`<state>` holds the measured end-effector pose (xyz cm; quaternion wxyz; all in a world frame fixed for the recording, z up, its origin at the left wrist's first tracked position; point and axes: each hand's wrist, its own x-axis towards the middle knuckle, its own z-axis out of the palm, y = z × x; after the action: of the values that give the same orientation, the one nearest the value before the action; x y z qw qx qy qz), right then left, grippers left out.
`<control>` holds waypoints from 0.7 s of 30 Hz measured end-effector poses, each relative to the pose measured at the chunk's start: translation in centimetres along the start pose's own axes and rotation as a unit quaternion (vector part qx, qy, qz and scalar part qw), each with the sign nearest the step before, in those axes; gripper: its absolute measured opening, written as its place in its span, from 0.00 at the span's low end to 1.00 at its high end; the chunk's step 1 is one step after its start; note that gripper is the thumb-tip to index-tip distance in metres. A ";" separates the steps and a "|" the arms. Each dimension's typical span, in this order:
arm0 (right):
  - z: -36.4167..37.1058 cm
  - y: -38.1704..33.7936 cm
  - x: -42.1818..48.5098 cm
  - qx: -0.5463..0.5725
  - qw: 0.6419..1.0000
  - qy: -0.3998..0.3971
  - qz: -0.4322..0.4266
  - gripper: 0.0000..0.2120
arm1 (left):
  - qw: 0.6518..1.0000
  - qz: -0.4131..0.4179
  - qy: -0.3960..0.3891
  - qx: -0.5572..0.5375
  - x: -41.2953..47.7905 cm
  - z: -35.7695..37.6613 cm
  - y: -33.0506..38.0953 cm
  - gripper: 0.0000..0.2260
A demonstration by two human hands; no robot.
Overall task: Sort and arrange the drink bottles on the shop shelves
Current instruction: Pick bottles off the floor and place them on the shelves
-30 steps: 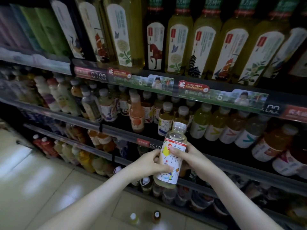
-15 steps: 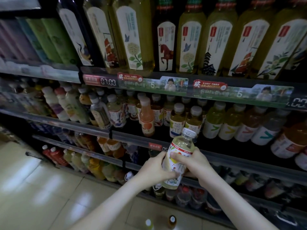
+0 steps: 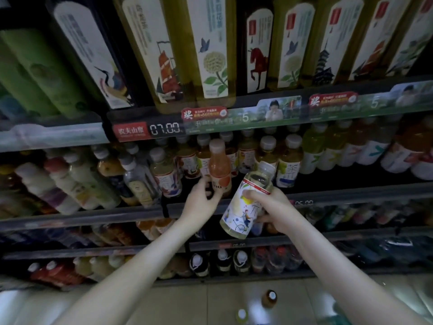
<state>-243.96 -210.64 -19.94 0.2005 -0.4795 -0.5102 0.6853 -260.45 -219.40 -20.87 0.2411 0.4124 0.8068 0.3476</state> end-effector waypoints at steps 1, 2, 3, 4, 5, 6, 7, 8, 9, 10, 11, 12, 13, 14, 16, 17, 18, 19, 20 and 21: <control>0.0 0.2 -0.1 0.008 1.000 0.008 -0.001 0.15 | 0.999 0.005 0.036 0.014 0.7 -0.1 -0.1 0.25; -0.1 0.3 -0.2 0.010 1.000 0.018 -0.005 0.16 | 0.998 0.004 0.054 0.024 1.4 -0.1 -0.1 0.27; -0.3 0.3 -0.3 0.007 0.999 0.029 -0.014 0.16 | 0.998 0.000 0.064 0.027 2.2 -0.1 0.1 0.30; -0.4 0.4 -0.5 0.000 0.999 0.043 -0.027 0.17 | 0.998 -0.007 0.064 0.018 3.0 0.0 0.2 0.33; -0.5 0.5 -0.6 -0.008 0.997 0.058 -0.042 0.17 | 0.998 -0.010 0.063 0.001 4.0 0.2 0.4 0.38; -0.5 0.6 -0.6 -0.019 0.995 0.077 -0.058 0.18 | 0.998 -0.018 0.058 -0.021 5.0 0.4 0.6 0.42; -0.6 0.7 -0.6 -0.032 0.992 0.097 -0.075 0.19 | 0.997 -0.027 0.055 -0.040 5.7 0.7 1.0 0.44; -0.6 0.9 -0.6 -0.047 0.988 0.116 -0.093 0.21 | 0.996 -0.037 0.056 -0.055 6.4 1.1 1.4 0.45; -0.6 1.0 -0.6 -0.062 0.983 0.128 -0.114 0.24 | 0.995 -0.044 0.062 -0.068 6.8 1.5 1.7 0.44; -0.6 1.0 -0.7 -0.074 0.979 0.133 -0.134 0.27 | 0.994 -0.045 0.072 -0.073 7.2 1.9 2.0 0.42; -0.6 0.9 -0.7 -0.082 0.976 0.133 -0.153 0.29 | 0.993 -0.041 0.084 -0.066 7.4 2.2 2.2 0.40; -0.6 0.7 -0.7 -0.087 0.972 0.130 -0.174 0.29 | 0.994 -0.032 0.091 -0.045 7.4 2.3 2.4 0.35; -0.5 0.6 -0.6 -0.091 0.969 0.127 -0.193 0.29 | 0.995 -0.023 0.093 -0.017 7.3 2.2 2.6 0.30; -0.4 0.5 -0.5 -0.094 0.965 0.125 -0.209 0.29 | 0.996 -0.010 0.093 0.001 7.3 2.3 2.5 0.26; 0.0 0.4 0.1 -0.095 0.961 0.128 -0.224 0.30 | 0.996 -0.003 0.085 -0.019 7.1 2.3 2.1 0.24; 0.3 0.4 0.5 -0.090 0.960 0.133 -0.230 0.31 | 0.996 -0.002 0.080 -0.043 6.9 2.2 1.7 0.24; 0.7 0.5 1.0 -0.086 0.959 0.137 -0.234 0.31 | 0.995 0.002 0.080 -0.064 6.6 2.2 1.3 0.23; 1.1 0.6 1.4 -0.084 0.958 0.137 -0.237 0.32 | 0.993 0.000 0.081 -0.084 6.1 2.1 0.9 0.22; 1.5 0.7 1.9 -0.085 0.958 0.134 -0.239 0.32 | 0.991 -0.002 0.084 -0.108 5.7 1.9 0.3 0.21; 1.8 0.9 2.5 -0.092 0.958 0.130 -0.239 0.31 | 0.987 -0.003 0.087 -0.131 5.2 1.7 -0.1 0.21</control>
<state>-246.48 -210.05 -21.86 0.3781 -0.4450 -0.6405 0.4988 -262.18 -214.49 -22.61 0.2227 0.3430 0.7732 0.4847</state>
